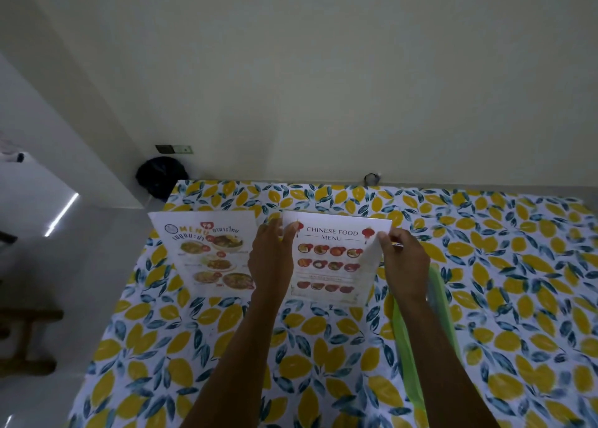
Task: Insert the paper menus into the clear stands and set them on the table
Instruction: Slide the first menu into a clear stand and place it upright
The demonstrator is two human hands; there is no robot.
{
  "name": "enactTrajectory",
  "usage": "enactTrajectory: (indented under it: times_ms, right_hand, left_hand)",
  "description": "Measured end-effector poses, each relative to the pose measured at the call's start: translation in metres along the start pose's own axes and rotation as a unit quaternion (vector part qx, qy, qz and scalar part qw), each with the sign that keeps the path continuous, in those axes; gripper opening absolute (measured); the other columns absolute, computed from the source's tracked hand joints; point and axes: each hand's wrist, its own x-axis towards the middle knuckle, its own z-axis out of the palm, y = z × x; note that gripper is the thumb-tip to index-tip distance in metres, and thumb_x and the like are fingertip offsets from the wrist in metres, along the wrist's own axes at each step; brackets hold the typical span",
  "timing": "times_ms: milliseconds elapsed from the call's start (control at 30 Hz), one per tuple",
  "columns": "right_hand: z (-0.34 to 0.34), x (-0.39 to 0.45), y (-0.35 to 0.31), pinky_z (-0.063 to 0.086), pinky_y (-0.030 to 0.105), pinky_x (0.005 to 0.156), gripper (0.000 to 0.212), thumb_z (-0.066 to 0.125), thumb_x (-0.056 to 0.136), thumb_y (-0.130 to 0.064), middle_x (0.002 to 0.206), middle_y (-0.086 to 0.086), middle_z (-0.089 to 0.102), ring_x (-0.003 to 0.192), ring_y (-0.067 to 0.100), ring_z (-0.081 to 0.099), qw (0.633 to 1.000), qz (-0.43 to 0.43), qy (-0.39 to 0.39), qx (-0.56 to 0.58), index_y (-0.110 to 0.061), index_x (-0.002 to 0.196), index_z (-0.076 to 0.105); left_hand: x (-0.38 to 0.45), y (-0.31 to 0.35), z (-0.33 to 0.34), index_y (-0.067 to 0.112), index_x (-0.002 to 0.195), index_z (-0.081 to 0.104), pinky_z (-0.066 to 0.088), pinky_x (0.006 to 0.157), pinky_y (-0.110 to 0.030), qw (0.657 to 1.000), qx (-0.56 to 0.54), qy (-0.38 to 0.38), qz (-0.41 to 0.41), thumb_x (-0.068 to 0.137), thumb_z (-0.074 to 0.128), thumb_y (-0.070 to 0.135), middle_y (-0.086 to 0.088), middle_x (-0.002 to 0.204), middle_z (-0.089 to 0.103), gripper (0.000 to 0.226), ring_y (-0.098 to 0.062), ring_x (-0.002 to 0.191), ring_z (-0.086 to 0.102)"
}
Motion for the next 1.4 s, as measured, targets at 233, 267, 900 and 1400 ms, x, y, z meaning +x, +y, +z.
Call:
enactTrajectory:
  times_ms: [233,267,900,1400]
  right_hand:
    - [0.004,-0.01,0.002,0.039,0.023,0.076,0.016,0.06,0.092,-0.013,0.11,0.01,0.07,0.092,0.021,0.064,0.999,0.033,-0.016,-0.01,-0.008,0.105,0.069]
    - [0.004,-0.013,0.003,0.039,0.023,0.077,0.016,0.06,0.091,-0.011,0.109,0.01,0.071,0.095,0.023,0.065,0.999,0.036,-0.018,-0.013,-0.009,0.105,0.068]
    - [0.047,-0.133,-0.047,0.054,0.043,0.072,0.033,0.069,0.084,-0.023,0.101,0.008,0.064,0.084,0.026,0.064,0.999,0.036,0.017,-0.036,-0.014,0.11,0.049]
    - [0.134,-0.178,-0.094,0.052,0.053,0.089,0.068,0.051,0.092,-0.052,0.139,0.016,0.053,0.119,0.042,0.053,0.898,-0.193,-0.166,-0.359,-0.006,0.141,0.043]
  left_hand:
    - [0.0,-0.007,0.0,0.022,0.126,0.057,0.044,0.085,-0.039,1.0,0.004,-0.003,-0.004,0.097,0.047,0.053,-0.001,0.12,0.06,0.044,-0.025,0.109,0.06]
    - [0.0,-0.008,-0.001,0.022,0.129,0.056,0.045,0.087,-0.039,1.0,0.006,-0.006,-0.006,0.097,0.049,0.049,-0.001,0.123,0.06,0.042,-0.025,0.11,0.06]
    - [-0.022,-0.109,-0.075,0.018,0.136,0.051,0.045,0.098,-0.042,0.988,0.089,-0.072,0.101,0.095,0.054,0.047,-0.007,0.14,0.054,0.051,-0.028,0.129,0.051]
    - [0.004,-0.234,-0.139,0.012,0.152,0.036,0.017,0.119,-0.057,0.929,0.296,-0.064,0.215,0.086,0.014,0.082,-0.012,0.163,0.02,0.099,-0.029,0.151,0.018]
